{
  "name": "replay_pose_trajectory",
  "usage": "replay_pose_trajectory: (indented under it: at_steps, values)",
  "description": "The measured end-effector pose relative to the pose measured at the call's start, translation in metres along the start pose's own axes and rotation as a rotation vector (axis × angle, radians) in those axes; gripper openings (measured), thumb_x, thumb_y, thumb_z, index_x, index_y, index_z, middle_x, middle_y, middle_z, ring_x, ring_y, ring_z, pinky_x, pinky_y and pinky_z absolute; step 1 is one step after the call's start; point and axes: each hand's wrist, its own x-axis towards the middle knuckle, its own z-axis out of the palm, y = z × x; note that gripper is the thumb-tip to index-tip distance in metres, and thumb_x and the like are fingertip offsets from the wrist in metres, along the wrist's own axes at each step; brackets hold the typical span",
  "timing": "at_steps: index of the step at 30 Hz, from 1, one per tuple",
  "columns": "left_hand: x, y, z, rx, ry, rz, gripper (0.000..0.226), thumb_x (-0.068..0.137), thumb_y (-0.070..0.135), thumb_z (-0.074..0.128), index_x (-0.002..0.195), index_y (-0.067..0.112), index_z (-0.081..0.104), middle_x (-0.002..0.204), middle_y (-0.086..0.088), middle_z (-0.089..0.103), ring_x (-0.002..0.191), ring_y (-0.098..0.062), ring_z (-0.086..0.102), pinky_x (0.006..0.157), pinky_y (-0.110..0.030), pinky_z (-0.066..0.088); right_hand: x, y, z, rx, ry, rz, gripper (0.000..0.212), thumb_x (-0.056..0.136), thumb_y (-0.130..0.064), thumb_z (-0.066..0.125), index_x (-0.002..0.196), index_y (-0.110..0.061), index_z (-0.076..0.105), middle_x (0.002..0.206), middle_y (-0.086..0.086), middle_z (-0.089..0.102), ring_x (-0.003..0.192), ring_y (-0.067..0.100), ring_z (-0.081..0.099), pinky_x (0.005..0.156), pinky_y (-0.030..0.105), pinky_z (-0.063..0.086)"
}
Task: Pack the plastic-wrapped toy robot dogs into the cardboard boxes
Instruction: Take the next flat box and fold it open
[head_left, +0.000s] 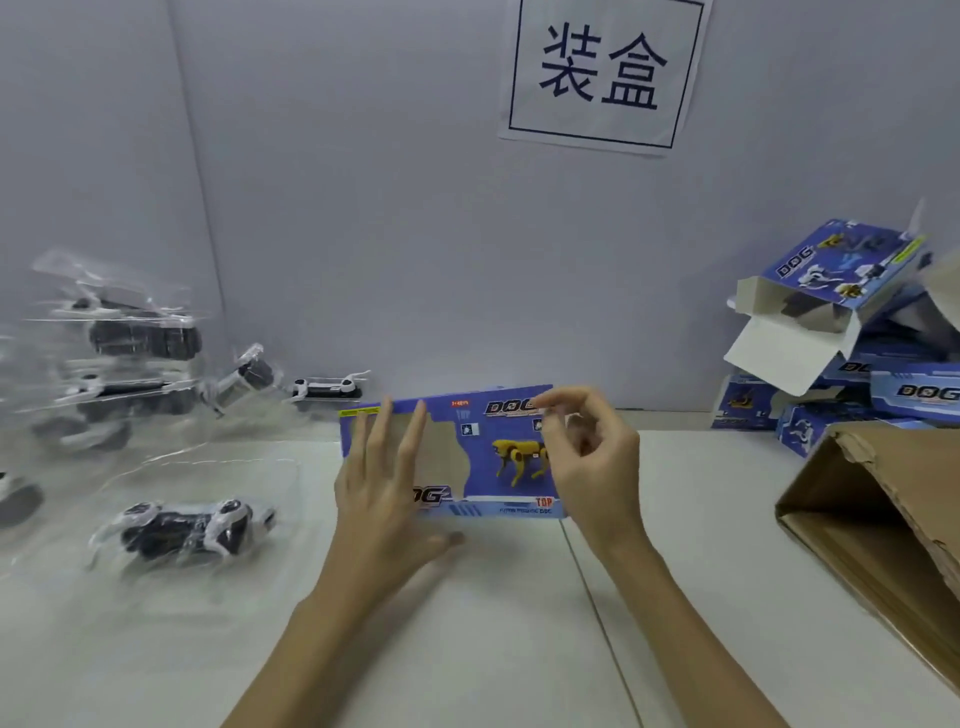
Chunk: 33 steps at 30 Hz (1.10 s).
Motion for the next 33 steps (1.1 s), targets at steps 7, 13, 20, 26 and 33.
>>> replay_pose_trajectory:
  at_steps: [7, 13, 20, 26, 33]
  values:
    - [0.010, 0.012, -0.018, -0.179, 0.093, 0.036, 0.089, 0.072, 0.070, 0.080, 0.150, 0.043, 0.046, 0.151, 0.019, 0.051, 0.137, -0.009, 0.053, 0.104, -0.059, 0.048, 0.011, -0.010, -0.010, 0.534, -0.165, 0.166, 0.032, 0.101, -0.024, 0.054, 0.132, -0.019, 0.054, 0.110, 0.009, 0.076, 0.094, 0.029, 0.071, 0.067, 0.032, 0.053]
    - [0.012, 0.016, -0.022, -0.592, 0.140, -0.211, 0.033, 0.089, 0.053, 0.073, 0.119, 0.054, 0.060, 0.111, 0.027, 0.072, 0.101, -0.004, 0.072, 0.081, -0.020, 0.059, 0.005, 0.011, -0.004, -0.086, -0.248, -0.065, 0.027, 0.108, -0.018, 0.055, 0.132, -0.025, 0.064, 0.132, -0.015, 0.067, 0.132, 0.009, 0.057, 0.113, 0.033, 0.045]
    - [0.007, 0.023, -0.016, -0.688, 0.086, -0.286, 0.110, 0.077, 0.045, 0.086, 0.159, 0.046, 0.011, 0.127, 0.032, 0.056, 0.119, -0.006, 0.065, 0.088, -0.025, 0.060, -0.020, 0.020, 0.026, -0.196, -0.457, -0.242, 0.032, 0.106, -0.011, 0.056, 0.135, -0.019, 0.067, 0.132, -0.006, 0.065, 0.130, 0.009, 0.057, 0.105, 0.022, 0.050]
    - [0.013, 0.012, -0.033, -0.868, 0.014, -0.301, 0.107, 0.077, 0.031, 0.083, 0.154, 0.065, 0.018, 0.132, 0.021, 0.059, 0.119, -0.014, 0.064, 0.083, -0.032, 0.061, -0.007, 0.016, 0.017, -0.090, -0.051, -0.155, 0.053, 0.099, -0.029, 0.064, 0.148, -0.021, 0.047, 0.144, -0.008, 0.052, 0.134, 0.013, 0.052, 0.108, 0.026, 0.047]
    - [0.009, 0.028, -0.034, -0.883, -0.112, -0.213, 0.056, 0.084, 0.050, 0.072, 0.133, 0.047, 0.046, 0.141, 0.009, 0.055, 0.125, -0.023, 0.063, 0.085, -0.055, 0.062, -0.014, 0.016, 0.018, 0.038, -0.260, -0.051, 0.039, 0.097, -0.061, 0.055, 0.123, -0.031, 0.061, 0.151, -0.020, 0.050, 0.144, 0.020, 0.047, 0.092, 0.048, 0.061]
